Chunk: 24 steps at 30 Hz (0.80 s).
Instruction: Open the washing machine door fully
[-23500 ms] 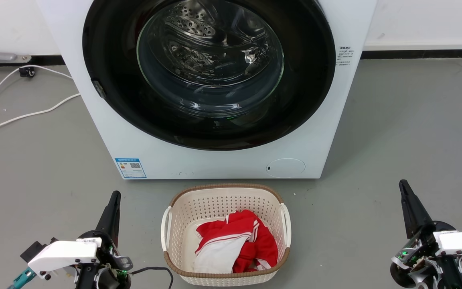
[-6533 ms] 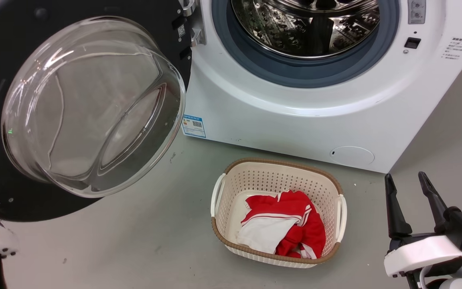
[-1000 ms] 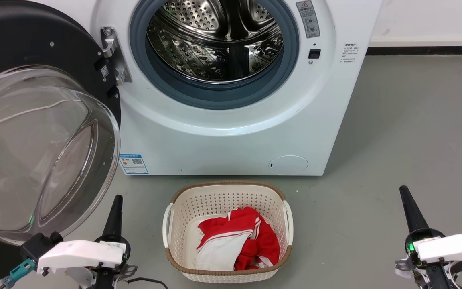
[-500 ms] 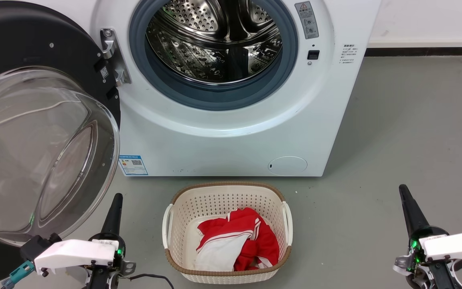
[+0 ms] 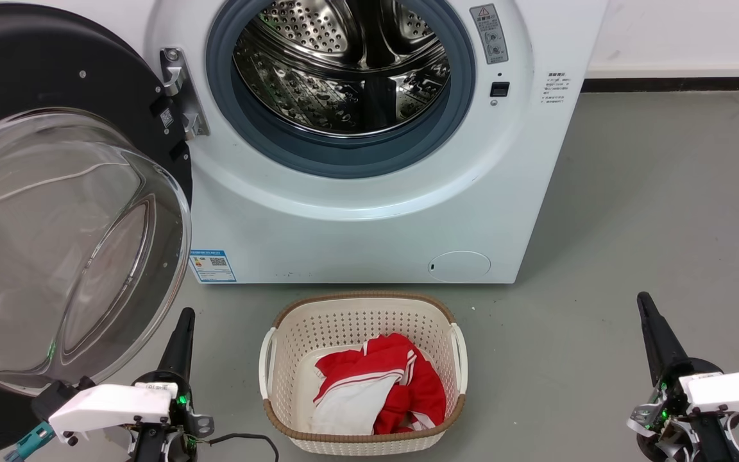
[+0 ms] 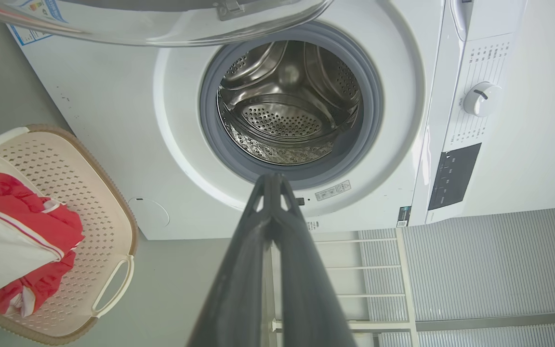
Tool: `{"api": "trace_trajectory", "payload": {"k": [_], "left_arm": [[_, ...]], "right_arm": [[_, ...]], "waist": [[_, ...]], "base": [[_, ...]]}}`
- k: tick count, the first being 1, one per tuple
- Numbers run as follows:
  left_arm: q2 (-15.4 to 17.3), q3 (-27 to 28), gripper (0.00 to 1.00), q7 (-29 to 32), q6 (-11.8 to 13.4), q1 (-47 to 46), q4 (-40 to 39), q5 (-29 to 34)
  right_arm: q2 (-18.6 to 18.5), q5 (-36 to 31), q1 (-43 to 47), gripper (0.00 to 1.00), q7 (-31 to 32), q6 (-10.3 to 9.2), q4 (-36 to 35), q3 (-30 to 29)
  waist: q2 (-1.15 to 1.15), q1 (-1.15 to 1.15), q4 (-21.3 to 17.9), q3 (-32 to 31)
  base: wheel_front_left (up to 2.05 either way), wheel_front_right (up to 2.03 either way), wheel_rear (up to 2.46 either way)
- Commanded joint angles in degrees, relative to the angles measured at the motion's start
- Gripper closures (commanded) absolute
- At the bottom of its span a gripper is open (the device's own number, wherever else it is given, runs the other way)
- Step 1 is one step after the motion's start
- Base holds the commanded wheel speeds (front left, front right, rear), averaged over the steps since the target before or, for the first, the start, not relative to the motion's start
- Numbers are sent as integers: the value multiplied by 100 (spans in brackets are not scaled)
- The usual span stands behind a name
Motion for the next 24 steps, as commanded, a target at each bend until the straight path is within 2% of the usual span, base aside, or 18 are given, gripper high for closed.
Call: {"api": "trace_trajectory", "payload": {"k": [1,20,24], "left_arm": [[-2,18,100,35,-32,-97,9,-121],[-20,129,100,256,-112,-123,109,-1010],[-20,126,100,252,-111,-118,105,-989]], "right_arm": [[-5,119,-110,100,22,1,3,-12],[-4,996,-183,100,171,0,142,-35],[-4,976,-177,100,169,0,138,-34]], "waist": [[0,0,-1,-2],[0,0,-18,-36],[0,0,-18,-36]], "base": [[0,0,0],[0,0,0],[0,0,0]]}}
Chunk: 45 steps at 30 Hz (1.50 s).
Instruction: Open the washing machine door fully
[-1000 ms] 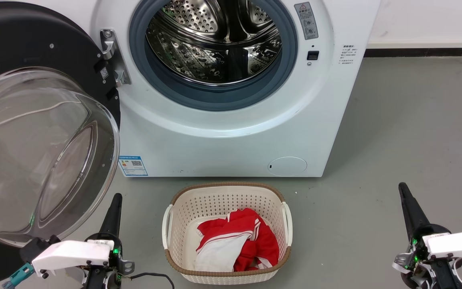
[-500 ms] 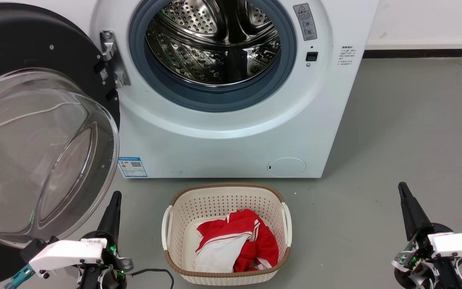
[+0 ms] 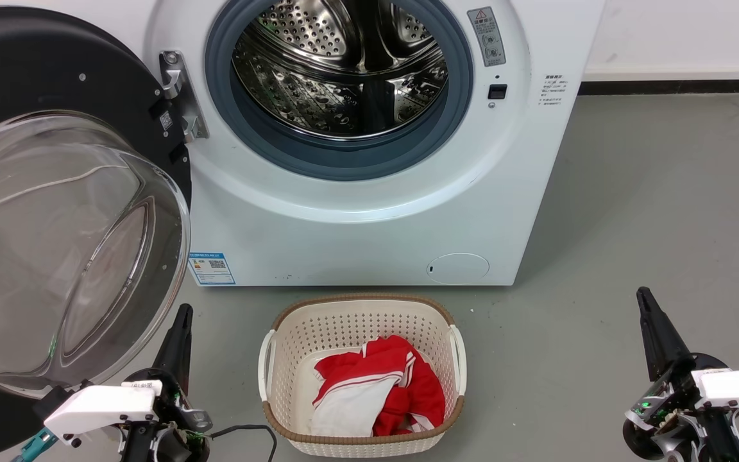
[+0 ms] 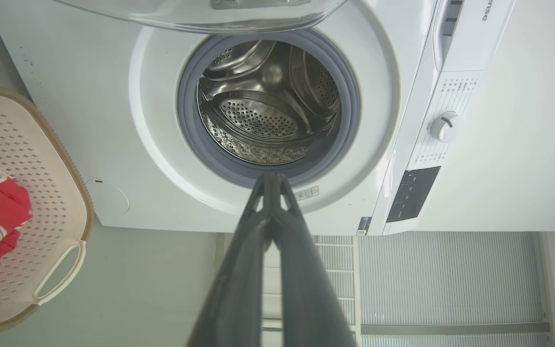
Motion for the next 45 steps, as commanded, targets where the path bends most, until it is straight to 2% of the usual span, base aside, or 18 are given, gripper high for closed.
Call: {"api": "trace_trajectory", "payload": {"k": [1,45], "left_arm": [[-9,19,100,18,-24,-46,4,-8],[-8,17,100,16,-25,-44,1,-10]], "right_arm": [[-4,18,-66,100,6,0,8,-7],[-4,17,-66,100,7,0,7,-7]], "waist": [[0,0,0,0],[0,0,0,0]], "base": [[0,0,0],[0,0,0]]}}
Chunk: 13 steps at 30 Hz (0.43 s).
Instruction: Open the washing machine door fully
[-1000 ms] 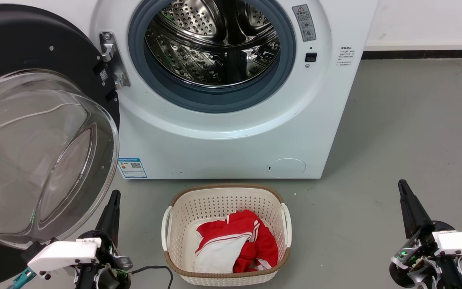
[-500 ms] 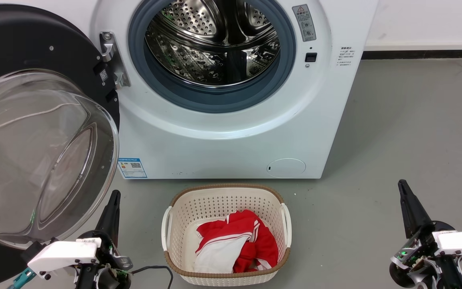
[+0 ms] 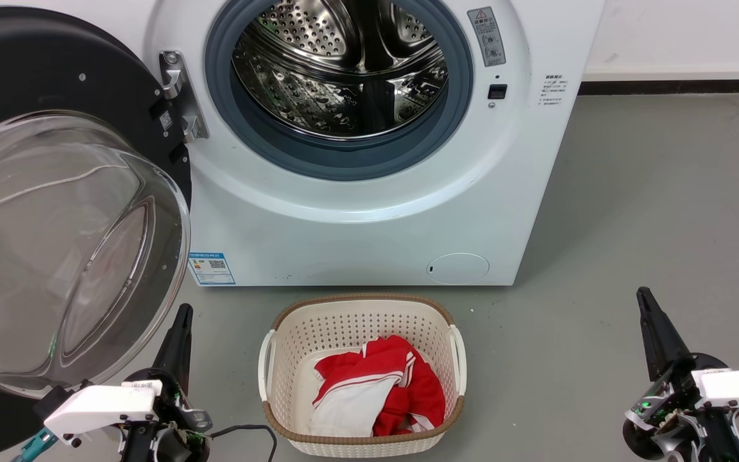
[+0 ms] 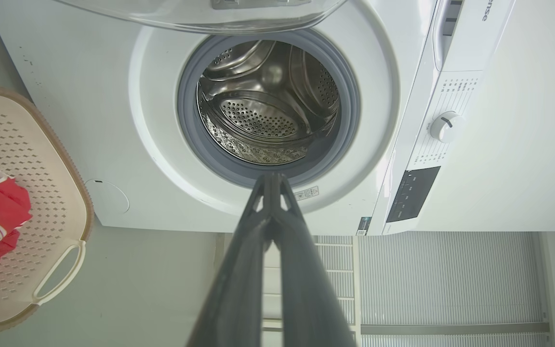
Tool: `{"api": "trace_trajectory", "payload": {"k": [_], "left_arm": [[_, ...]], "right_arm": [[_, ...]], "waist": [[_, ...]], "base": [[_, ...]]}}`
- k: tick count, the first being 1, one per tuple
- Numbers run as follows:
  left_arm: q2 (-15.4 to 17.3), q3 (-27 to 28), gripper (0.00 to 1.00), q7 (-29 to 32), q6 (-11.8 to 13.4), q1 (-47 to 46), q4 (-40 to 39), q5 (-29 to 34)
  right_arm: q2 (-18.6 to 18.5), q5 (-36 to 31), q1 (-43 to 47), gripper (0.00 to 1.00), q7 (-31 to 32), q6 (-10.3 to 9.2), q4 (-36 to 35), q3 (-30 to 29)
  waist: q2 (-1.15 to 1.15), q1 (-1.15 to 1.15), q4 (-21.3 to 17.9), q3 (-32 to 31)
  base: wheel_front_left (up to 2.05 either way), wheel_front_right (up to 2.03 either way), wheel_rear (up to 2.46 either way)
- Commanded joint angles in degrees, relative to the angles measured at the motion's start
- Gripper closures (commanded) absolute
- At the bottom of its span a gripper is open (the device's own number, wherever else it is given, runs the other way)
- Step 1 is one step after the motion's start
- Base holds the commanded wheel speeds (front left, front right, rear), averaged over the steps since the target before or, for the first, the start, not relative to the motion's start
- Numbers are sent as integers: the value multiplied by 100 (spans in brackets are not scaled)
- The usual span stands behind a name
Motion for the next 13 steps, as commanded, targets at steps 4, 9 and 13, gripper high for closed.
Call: {"api": "trace_trajectory", "payload": {"k": [4,9,13], "left_arm": [[-7,16,100,16,-25,-42,1,-10],[-7,16,100,15,-25,-42,1,-11],[-7,16,100,15,-25,-42,1,-11]], "right_arm": [[-3,15,-65,100,7,0,6,-6],[-3,15,-66,100,8,0,6,-6],[-3,15,-66,100,8,0,6,-6]], "waist": [[0,0,0,0],[0,0,0,0],[0,0,0,0]], "base": [[0,0,0],[0,0,0],[0,0,0]]}}
